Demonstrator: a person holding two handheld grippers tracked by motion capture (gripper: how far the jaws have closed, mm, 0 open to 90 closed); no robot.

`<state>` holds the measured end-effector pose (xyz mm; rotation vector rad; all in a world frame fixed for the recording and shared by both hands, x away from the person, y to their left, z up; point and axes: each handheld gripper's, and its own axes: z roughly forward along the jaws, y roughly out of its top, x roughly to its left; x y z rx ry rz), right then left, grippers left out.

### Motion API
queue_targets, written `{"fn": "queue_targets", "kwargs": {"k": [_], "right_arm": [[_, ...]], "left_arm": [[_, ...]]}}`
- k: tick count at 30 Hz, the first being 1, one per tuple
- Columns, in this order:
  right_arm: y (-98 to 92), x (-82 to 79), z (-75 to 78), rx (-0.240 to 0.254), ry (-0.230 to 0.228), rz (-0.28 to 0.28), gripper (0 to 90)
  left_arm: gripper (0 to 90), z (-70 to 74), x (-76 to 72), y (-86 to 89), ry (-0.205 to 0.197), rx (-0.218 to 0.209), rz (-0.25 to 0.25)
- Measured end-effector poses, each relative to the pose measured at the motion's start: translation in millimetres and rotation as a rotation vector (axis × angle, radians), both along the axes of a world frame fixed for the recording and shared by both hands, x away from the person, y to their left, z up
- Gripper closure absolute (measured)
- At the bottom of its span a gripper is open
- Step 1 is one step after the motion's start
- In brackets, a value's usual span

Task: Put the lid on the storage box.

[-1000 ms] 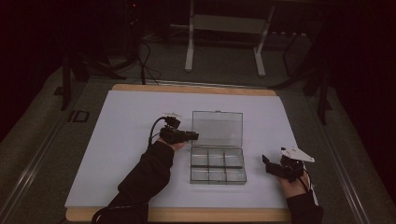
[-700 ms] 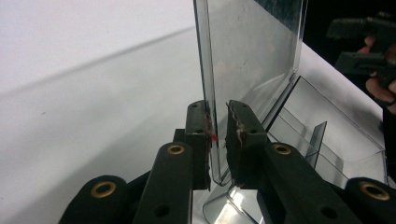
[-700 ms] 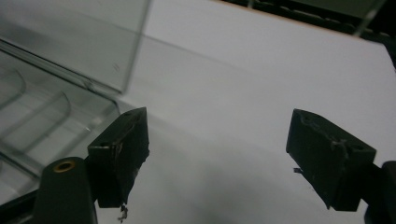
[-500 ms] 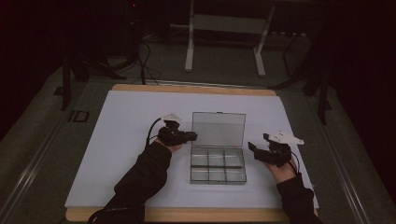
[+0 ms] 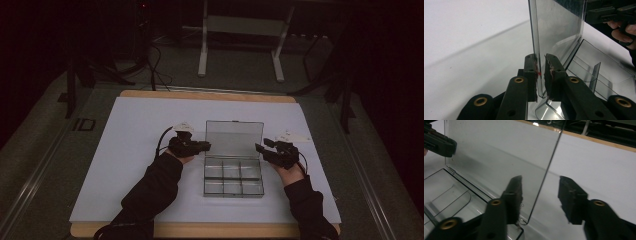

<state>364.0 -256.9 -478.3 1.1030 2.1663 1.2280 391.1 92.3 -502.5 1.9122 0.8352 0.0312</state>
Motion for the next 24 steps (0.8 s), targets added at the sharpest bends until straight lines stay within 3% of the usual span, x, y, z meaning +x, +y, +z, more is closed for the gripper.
{"fn": "queue_targets", "kwargs": {"k": [1,3,7,12,24], "right_arm": [[0.9,2.0,-0.8,0.009,0.013,0.007,64.5],[3.3,3.2,-1.1,0.002,0.021,0.014,69.2],[6.7,3.5,-0.1,-0.019,0.018,0.018,72.3],[2.9,2.5,1.1,0.005,0.020,0.012,76.1],[-2.6,-10.2,6.0,-0.008,-0.010,0.039,82.2]], "left_arm": [[82.0,-0.6,-0.2,0.4,-0.007,-0.003,-0.002],[82.1,-0.4,-1.1,0.3,-0.017,0.001,-0.003],[81.8,1.8,-1.2,0.0,-0.016,0.016,-0.006],[81.8,3.8,-1.4,0.3,-0.010,0.007,-0.003],[83.4,13.0,-13.7,3.7,-0.053,0.017,0.011]]}}
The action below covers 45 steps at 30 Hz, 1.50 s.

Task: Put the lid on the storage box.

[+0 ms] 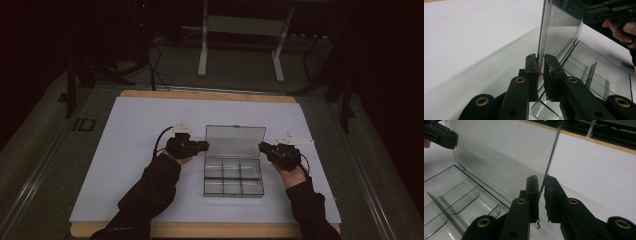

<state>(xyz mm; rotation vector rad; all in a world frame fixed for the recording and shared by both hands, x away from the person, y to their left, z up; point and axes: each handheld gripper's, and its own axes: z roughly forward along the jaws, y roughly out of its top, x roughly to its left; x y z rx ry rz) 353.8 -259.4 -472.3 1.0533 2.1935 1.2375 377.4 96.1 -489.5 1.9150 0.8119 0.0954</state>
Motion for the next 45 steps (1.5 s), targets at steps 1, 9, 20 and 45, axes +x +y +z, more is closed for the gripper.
{"fn": "queue_targets", "kwargs": {"k": [1,9,20,45], "right_arm": [[0.0,0.0,0.0,0.000,0.000,0.000,82.2],[-4.5,-14.3,2.6,-0.009,-0.021,0.039,83.1],[-11.2,-25.6,0.1,0.006,-0.022,0.079,83.2],[-21.5,-43.7,-12.8,0.006,-0.024,0.159,83.2]], "left_arm": [[83.4,0.0,0.0,0.0,0.000,0.000,0.000],[83.5,5.6,-12.9,2.7,-0.024,0.028,-0.015],[83.2,6.7,-26.9,3.1,-0.031,0.069,-0.033],[85.7,2.3,-49.7,6.1,-0.034,0.099,-0.082]]}}
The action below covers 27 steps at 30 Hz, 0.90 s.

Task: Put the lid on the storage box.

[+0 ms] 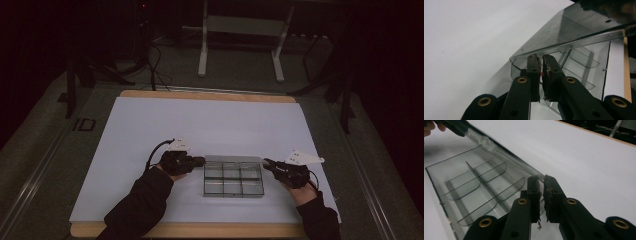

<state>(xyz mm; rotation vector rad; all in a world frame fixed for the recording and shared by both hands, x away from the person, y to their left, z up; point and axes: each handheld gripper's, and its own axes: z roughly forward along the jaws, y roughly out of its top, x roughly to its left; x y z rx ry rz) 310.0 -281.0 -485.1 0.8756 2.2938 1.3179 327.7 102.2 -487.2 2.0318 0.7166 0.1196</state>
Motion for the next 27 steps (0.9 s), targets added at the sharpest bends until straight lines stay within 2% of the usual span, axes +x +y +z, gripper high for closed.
{"fn": "queue_targets", "kwargs": {"k": [6,13,18,20,21,24,26,27], "right_arm": [[-3.7,-2.1,-5.9,0.010,0.032,0.023,83.2],[-4.8,-2.4,-15.8,-0.012,0.060,0.027,82.8],[-5.7,-1.4,-20.6,-0.016,0.065,0.019,80.0],[-6.8,-0.3,-22.3,-0.006,0.073,0.010,79.2],[-7.7,0.5,-23.9,-0.007,0.077,0.006,79.2],[-8.2,1.5,-26.5,-0.014,0.084,0.001,79.3],[-8.7,2.0,-27.5,-0.009,0.088,-0.002,79.2],[-10.6,3.6,-28.0,0.019,0.101,-0.001,78.7]], "left_arm": [[85.5,-4.0,-4.5,-0.1,0.014,0.009,-0.010],[85.3,-12.0,-8.5,0.7,0.019,0.038,-0.009],[77.2,-15.6,-7.8,1.1,0.022,0.049,0.012],[77.0,-17.2,-6.7,1.0,0.028,0.052,0.012],[73.7,-19.3,-6.1,0.0,0.033,0.060,0.018],[73.3,-22.0,-4.8,-0.4,0.041,0.070,0.017],[73.4,-24.5,-3.5,-0.6,0.053,0.080,0.022],[73.4,-27.4,-1.8,0.8,0.066,0.059,0.026]]}}
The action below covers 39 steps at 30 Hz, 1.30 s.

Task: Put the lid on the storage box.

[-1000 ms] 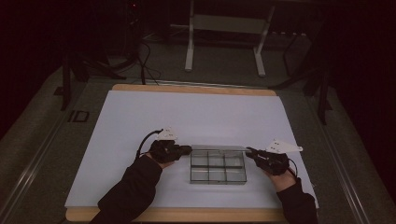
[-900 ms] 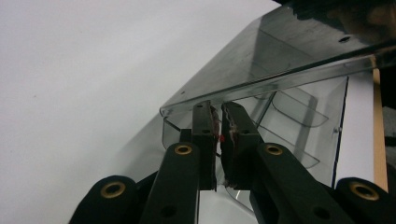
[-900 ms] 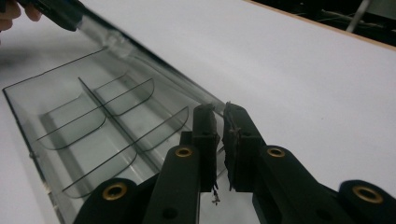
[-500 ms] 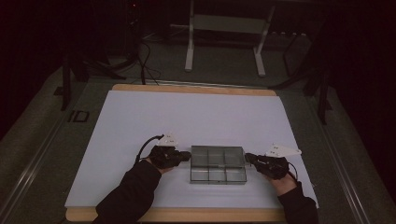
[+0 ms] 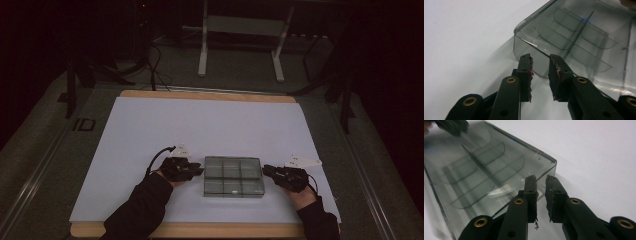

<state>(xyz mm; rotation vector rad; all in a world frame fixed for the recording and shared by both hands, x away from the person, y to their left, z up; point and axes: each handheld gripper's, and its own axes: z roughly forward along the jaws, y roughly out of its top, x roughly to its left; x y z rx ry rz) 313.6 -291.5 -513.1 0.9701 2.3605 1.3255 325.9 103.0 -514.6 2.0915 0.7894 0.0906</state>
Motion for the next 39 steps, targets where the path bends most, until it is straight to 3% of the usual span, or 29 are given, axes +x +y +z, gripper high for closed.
{"fn": "queue_targets", "kwargs": {"k": [4,9,10,11,12,13,14,15,16,18,19,20,21,22,27,32,39], "right_arm": [[-0.4,1.1,-0.3,-0.015,-0.003,-0.009,75.1],[-2.8,3.6,-0.1,-0.013,0.004,-0.015,66.2],[-4.4,5.7,0.9,-0.007,0.009,-0.016,59.7],[-4.4,5.7,0.9,-0.007,0.009,-0.016,59.7],[-5.8,7.4,2.9,-0.006,0.006,-0.022,50.9],[-5.8,7.4,2.9,-0.006,0.006,-0.022,50.9],[-6.7,8.6,5.6,-0.004,-0.002,-0.024,44.5],[-6.7,8.6,5.6,-0.004,-0.002,-0.024,44.5],[-7.2,10.1,8.1,0.003,-0.004,-0.031,37.5],[-8.5,11.8,9.5,0.017,-0.003,-0.036,32.7],[-8.5,11.8,9.5,0.017,-0.003,-0.036,32.7],[-7.9,13.0,9.4,0.002,-0.005,-0.031,27.1],[-7.9,13.0,9.4,0.002,-0.005,-0.031,27.1],[-6.6,12.7,8.7,-0.017,-0.018,-0.052,22.1],[-6.9,13.9,6.9,-0.017,-0.010,-0.043,20.0],[-7.8,13.3,3.5,-0.061,-0.054,-0.044,15.9],[-9.6,12.1,-1.2,-0.079,-0.041,-0.052,15.7]], "left_arm": [[72.7,-1.3,0.9,1.5,0.004,-0.008,0.007],[63.4,-0.7,1.5,2.6,0.012,-0.012,0.009],[53.2,1.0,2.7,4.1,0.015,-0.016,0.027],[47.4,1.0,2.7,4.1,0.015,-0.016,0.027],[42.2,2.5,4.8,6.5,0.029,-0.036,0.045],[37.4,2.5,4.8,6.5,0.029,-0.036,0.045],[32.0,3.5,6.9,8.3,0.044,-0.057,0.046],[29.0,3.5,6.9,8.3,0.044,-0.057,0.046],[26.5,4.3,7.3,8.9,0.034,-0.067,0.045],[16.0,4.4,8.3,8.3,0.038,-0.065,0.053],[15.1,4.4,8.3,8.3,0.038,-0.065,0.053],[9.3,3.7,9.0,8.3,0.043,-0.079,0.018],[3.1,3.7,9.0,8.3,0.043,-0.079,0.018],[2.5,3.0,9.6,8.0,0.051,-0.079,0.020],[2.5,1.0,11.2,9.9,0.042,-0.064,0.044],[2.6,-3.8,8.8,14.8,0.030,-0.057,0.029],[2.6,-8.2,4.7,22.2,0.029,-0.049,0.041]]}}
